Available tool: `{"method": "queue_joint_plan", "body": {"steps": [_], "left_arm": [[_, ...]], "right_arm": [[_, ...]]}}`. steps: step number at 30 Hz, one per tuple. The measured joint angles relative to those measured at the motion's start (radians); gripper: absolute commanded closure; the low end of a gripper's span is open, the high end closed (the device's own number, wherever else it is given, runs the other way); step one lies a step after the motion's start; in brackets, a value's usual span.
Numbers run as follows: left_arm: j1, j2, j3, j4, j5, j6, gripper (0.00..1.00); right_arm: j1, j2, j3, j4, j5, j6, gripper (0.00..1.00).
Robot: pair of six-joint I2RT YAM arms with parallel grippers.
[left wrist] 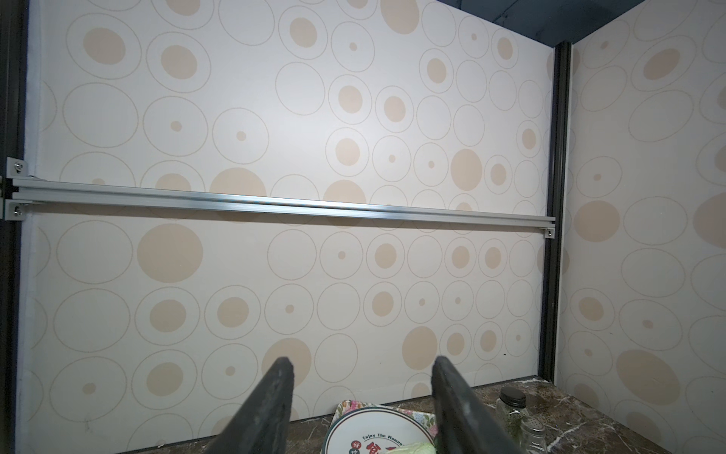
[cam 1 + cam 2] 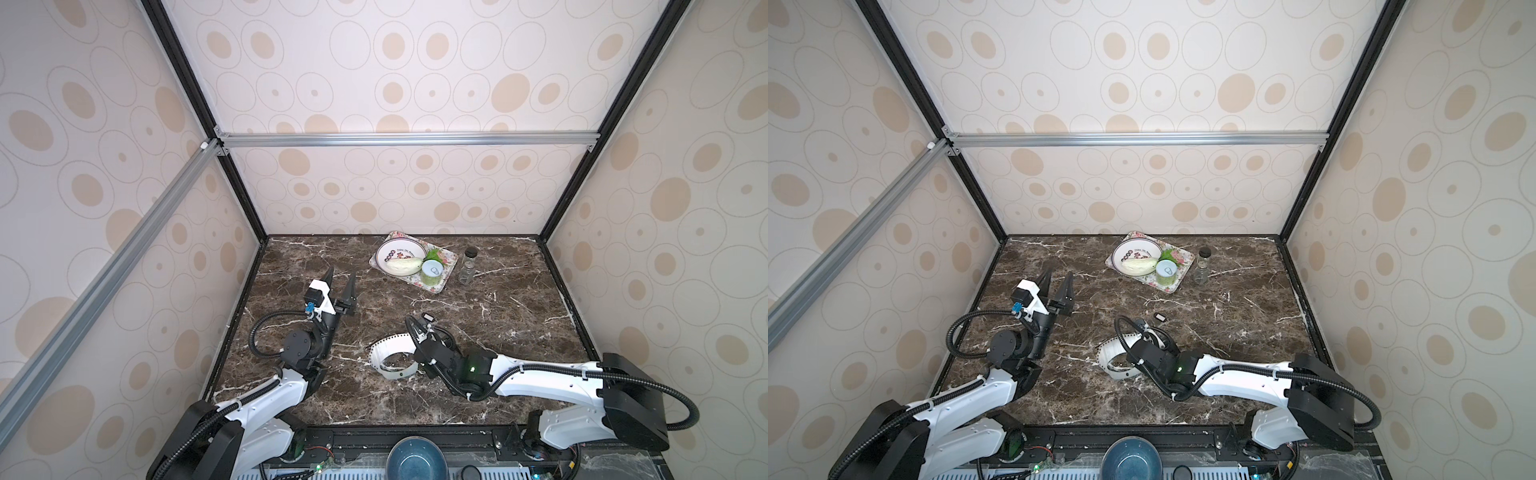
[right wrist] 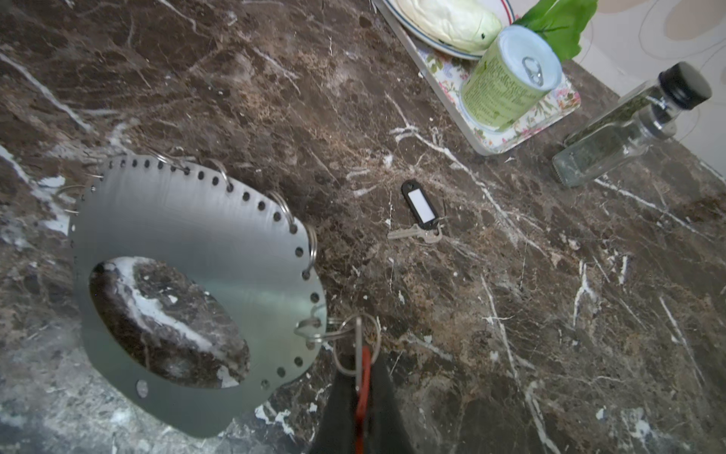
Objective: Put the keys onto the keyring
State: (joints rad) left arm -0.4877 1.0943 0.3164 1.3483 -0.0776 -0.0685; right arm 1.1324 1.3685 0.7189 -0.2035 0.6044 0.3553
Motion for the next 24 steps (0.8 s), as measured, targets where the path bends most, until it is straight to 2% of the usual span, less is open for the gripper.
{"method": "queue_joint_plan", "body": {"steps": [4,12,24], "left_arm": [[0.000,0.011,0.000,0.001,0.002,-0.005,0.44],[0.000,0.013,0.000,0.002,0.004,-0.007,0.44],[0.005,0.002,0.000,0.002,0.001,-0.007,0.44]], "right_arm": [[0.001,0.027,-0.029,0.037,-0.045,0.052,1.00],[0.023,0.176,-0.024,0.127,-0.113,0.125,1.00],[0.050,0.201,-0.010,0.159,-0.145,0.169,0.88]]}}
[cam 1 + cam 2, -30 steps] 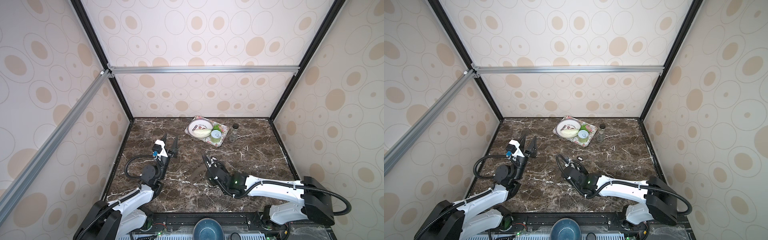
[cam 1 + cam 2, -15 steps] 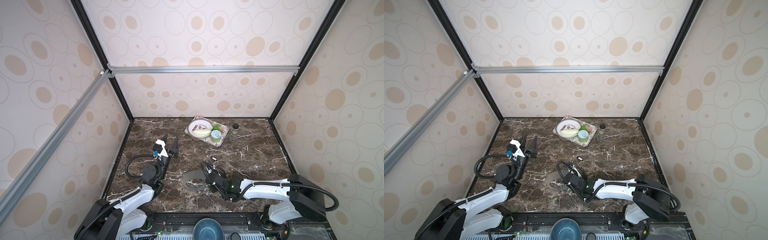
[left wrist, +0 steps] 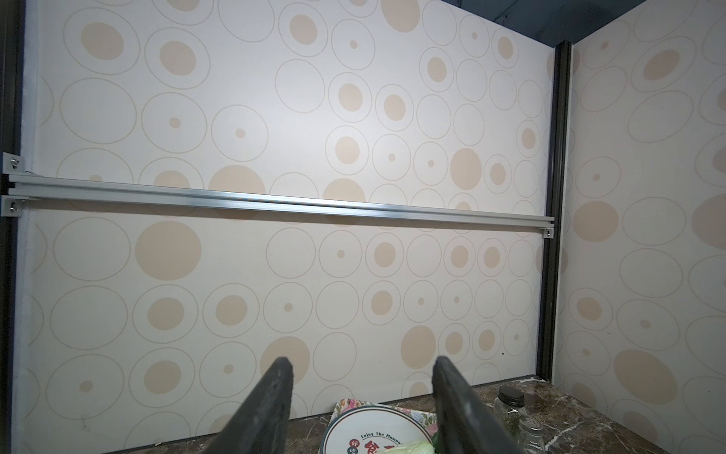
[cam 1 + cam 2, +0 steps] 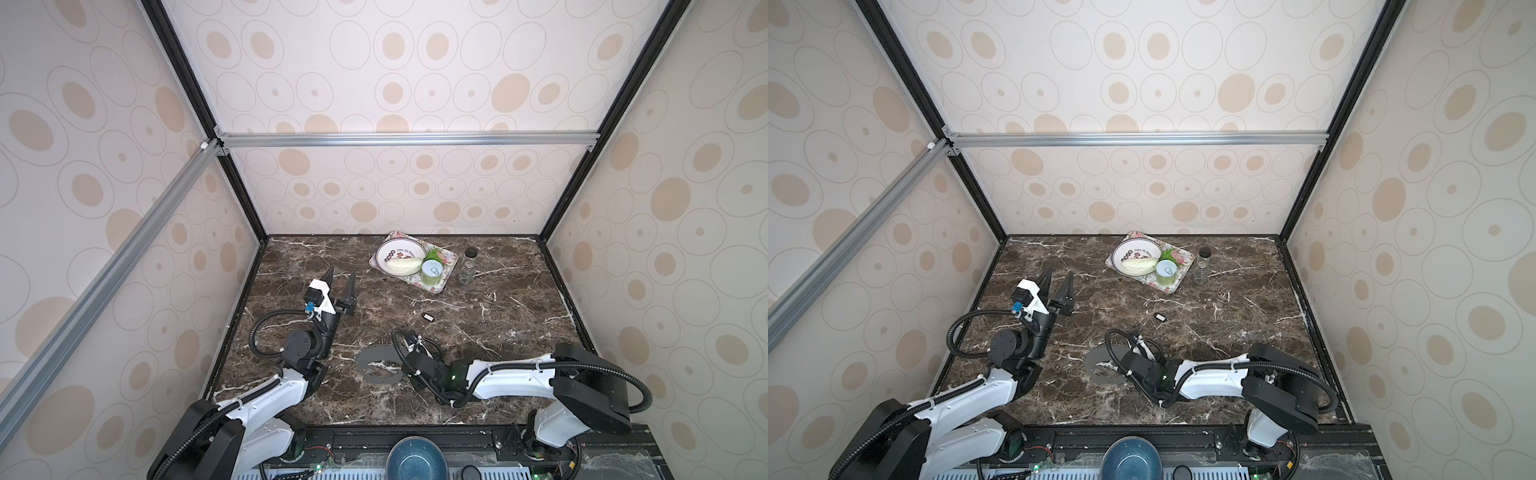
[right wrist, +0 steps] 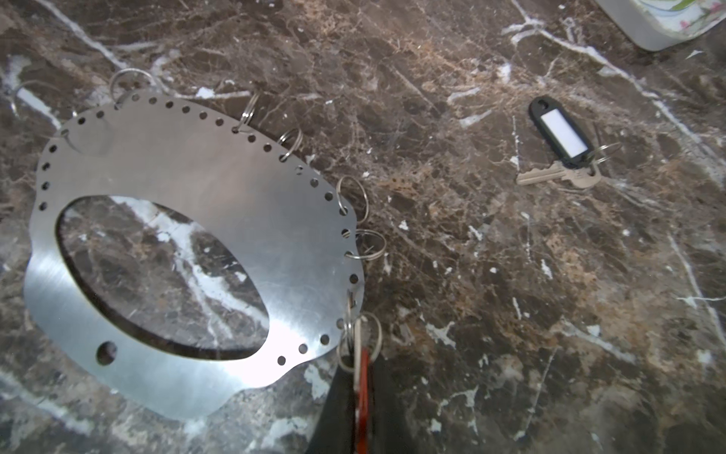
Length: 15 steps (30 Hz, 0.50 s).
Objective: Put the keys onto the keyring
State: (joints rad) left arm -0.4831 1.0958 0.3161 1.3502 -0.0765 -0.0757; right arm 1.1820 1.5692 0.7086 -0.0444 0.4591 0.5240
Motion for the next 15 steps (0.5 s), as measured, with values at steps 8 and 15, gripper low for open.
{"method": "queue_joint_plan", "body": {"steps": [8,15], "left_arm": [[0.000,0.000,0.000,0.000,0.000,0.000,0.43],[0.001,0.000,0.000,0.000,0.003,-0.003,0.43]], "right_arm": [[0.019,-0.026,0.000,-0.051,-0.018,-0.017,0.73],[0.019,-0.174,-0.005,-0.043,0.045,-0.112,0.76]]}}
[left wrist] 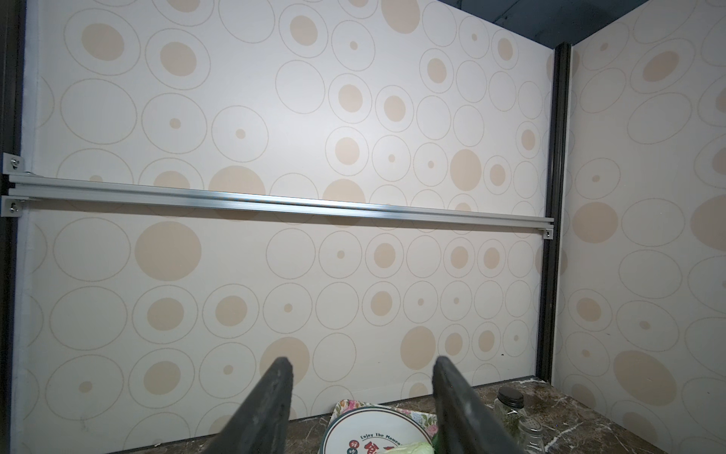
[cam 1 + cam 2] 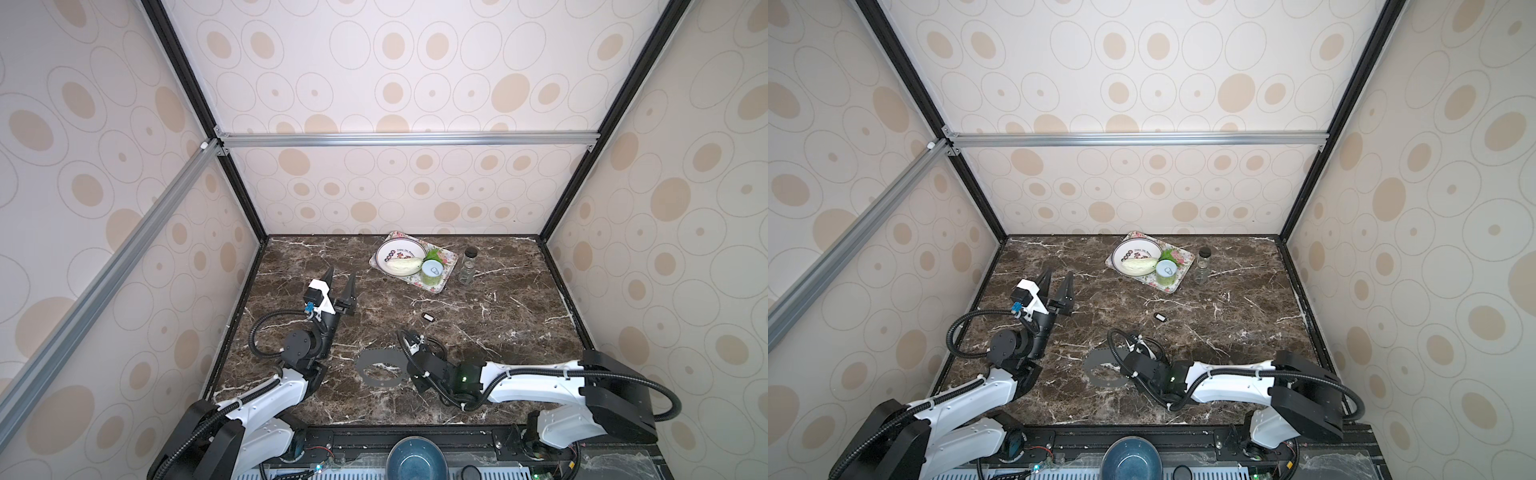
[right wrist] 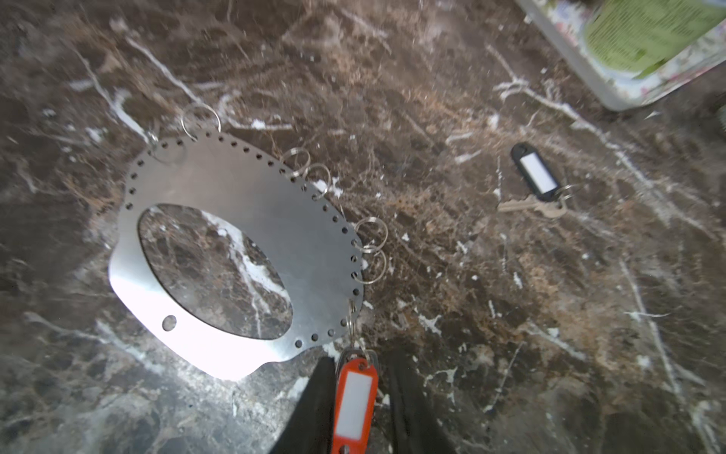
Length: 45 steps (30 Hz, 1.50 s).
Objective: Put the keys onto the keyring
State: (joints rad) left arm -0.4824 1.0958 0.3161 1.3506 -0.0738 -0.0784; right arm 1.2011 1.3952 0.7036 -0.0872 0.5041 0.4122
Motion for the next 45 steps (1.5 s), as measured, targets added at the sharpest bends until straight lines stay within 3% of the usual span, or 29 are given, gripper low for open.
{"method": "queue_joint_plan", "body": {"steps": [5,12,15,20,27,38,45], "left_arm": [[0.000,0.001,0.000,0.000,0.002,0.000,0.43],[0.000,0.013,0.000,0.000,0.006,-0.002,0.42],[0.000,0.021,0.000,-0.002,0.008,-0.001,0.42],[0.000,0.039,0.003,-0.009,0.011,0.000,0.41],[0.003,0.043,0.016,-0.031,0.016,0.010,0.40],[0.005,0.054,0.023,-0.052,0.016,0.023,0.39],[0.006,0.055,0.028,-0.053,0.016,0.023,0.39]], "right_arm": [[-0.027,-0.095,-0.022,0.078,0.029,-0.208,0.72],[-0.207,-0.155,-0.062,0.229,-0.095,-0.537,0.68],[-0.246,-0.146,-0.096,0.309,-0.151,-0.672,0.62],[-0.273,-0.092,-0.127,0.420,-0.248,-0.877,0.61],[-0.278,0.034,-0.096,0.427,-0.308,-0.966,0.62],[-0.278,0.087,-0.043,0.364,-0.369,-1.050,0.65],[-0.279,0.092,-0.136,0.356,-0.375,-1.255,0.70]]}}
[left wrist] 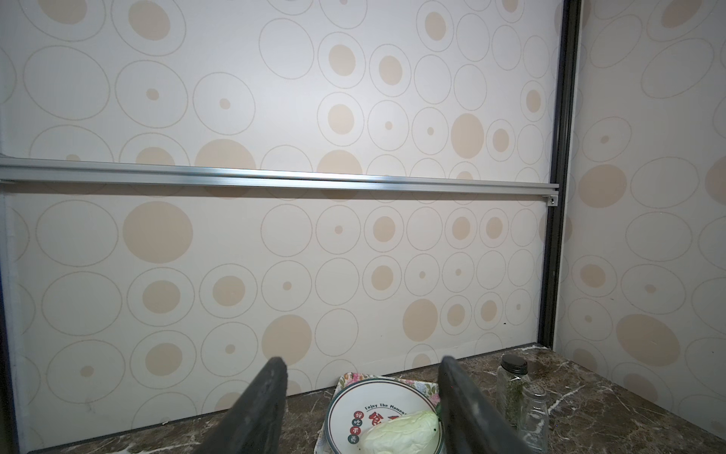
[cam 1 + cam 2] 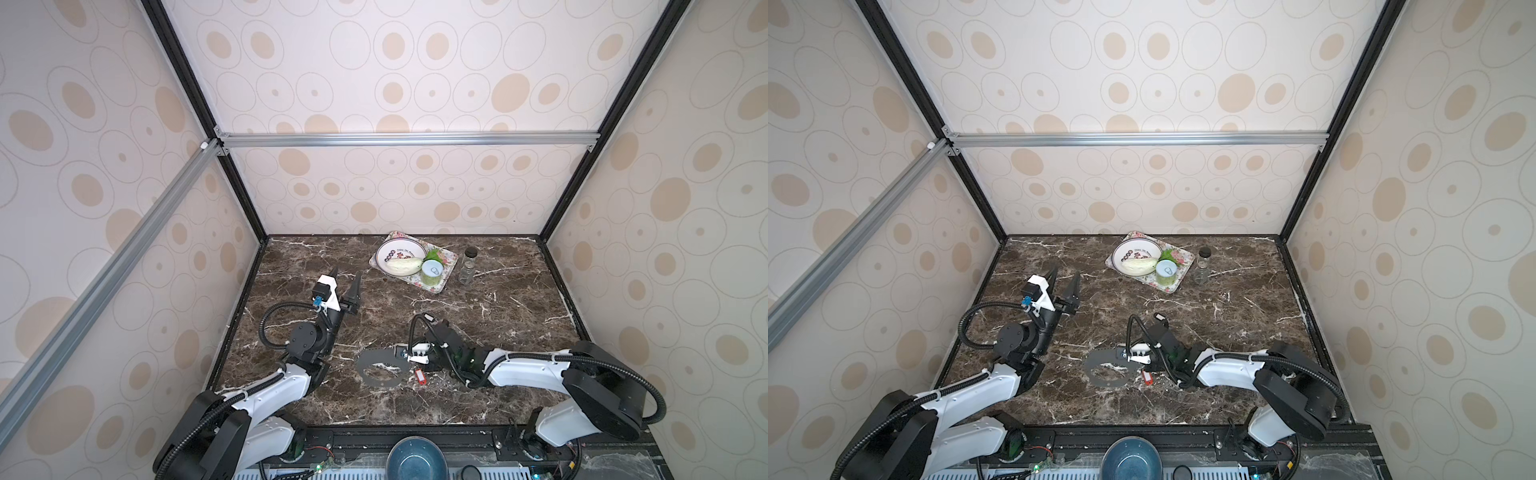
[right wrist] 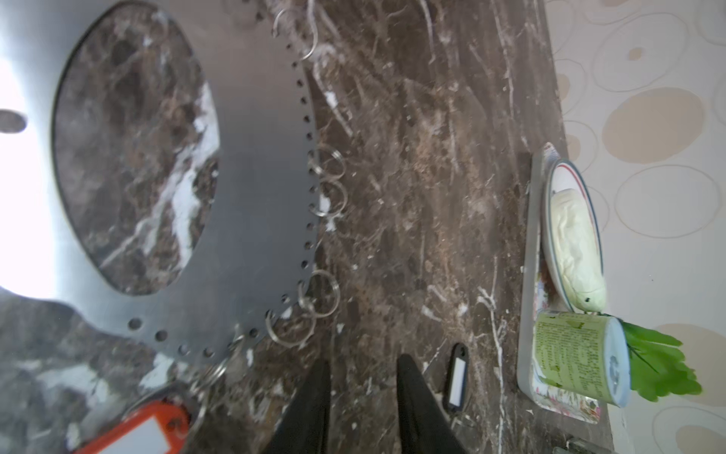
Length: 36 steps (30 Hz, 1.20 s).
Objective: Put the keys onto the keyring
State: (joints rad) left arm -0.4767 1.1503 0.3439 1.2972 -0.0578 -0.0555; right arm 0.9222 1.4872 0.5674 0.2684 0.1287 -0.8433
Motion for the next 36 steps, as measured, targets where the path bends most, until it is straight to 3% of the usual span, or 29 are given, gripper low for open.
{"method": "queue_joint_plan", "body": {"steps": [7,17,36], "left_arm": [[0.002,0.008,0.002,-0.001,0.000,0.000,0.39],[0.006,0.007,0.002,-0.001,0.000,0.000,0.39],[0.011,0.007,0.002,-0.001,0.000,0.000,0.38]], "right_arm": [[0.000,0.010,-0.007,-0.063,0.015,-0.146,0.71],[-0.001,0.112,0.027,0.022,0.053,-0.284,0.72],[-0.002,0.137,-0.006,0.147,-0.035,-0.431,0.74]]}}
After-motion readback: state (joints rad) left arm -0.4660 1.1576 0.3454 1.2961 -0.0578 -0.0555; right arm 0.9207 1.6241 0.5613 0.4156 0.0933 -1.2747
